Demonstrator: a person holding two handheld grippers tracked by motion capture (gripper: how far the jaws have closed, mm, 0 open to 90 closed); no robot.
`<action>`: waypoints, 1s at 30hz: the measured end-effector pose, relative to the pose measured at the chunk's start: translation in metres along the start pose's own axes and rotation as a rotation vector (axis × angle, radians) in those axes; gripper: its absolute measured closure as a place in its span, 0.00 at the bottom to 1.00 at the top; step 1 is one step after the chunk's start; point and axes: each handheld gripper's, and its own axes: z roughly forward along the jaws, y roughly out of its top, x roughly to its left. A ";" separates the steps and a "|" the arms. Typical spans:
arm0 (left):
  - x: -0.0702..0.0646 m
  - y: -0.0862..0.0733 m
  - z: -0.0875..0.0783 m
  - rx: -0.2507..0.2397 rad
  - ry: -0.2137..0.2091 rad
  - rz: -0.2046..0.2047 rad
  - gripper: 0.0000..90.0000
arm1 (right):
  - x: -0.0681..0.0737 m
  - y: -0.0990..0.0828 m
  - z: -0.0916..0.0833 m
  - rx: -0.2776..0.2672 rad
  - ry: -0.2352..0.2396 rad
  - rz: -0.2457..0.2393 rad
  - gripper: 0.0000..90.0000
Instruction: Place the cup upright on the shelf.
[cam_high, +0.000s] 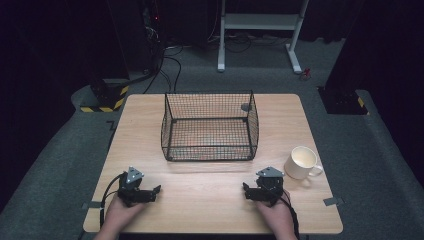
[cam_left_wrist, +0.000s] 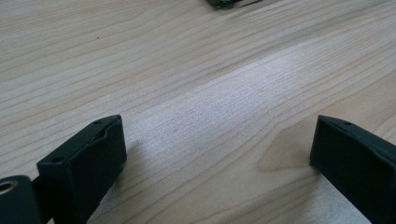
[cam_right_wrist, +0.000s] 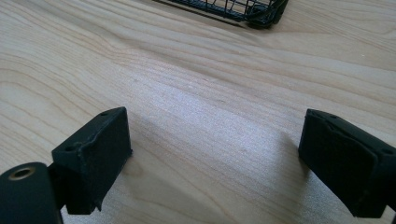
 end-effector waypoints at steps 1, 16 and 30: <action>0.000 0.000 0.000 0.000 0.000 0.001 0.04 | 0.000 0.000 0.000 0.000 0.000 0.000 0.10; 0.000 0.000 0.000 0.000 0.000 0.000 0.04 | 0.000 0.001 -0.001 0.010 -0.002 -0.015 0.10; 0.000 0.000 0.000 0.000 0.000 0.000 0.04 | -0.006 0.014 -0.015 -0.047 0.011 -0.025 0.12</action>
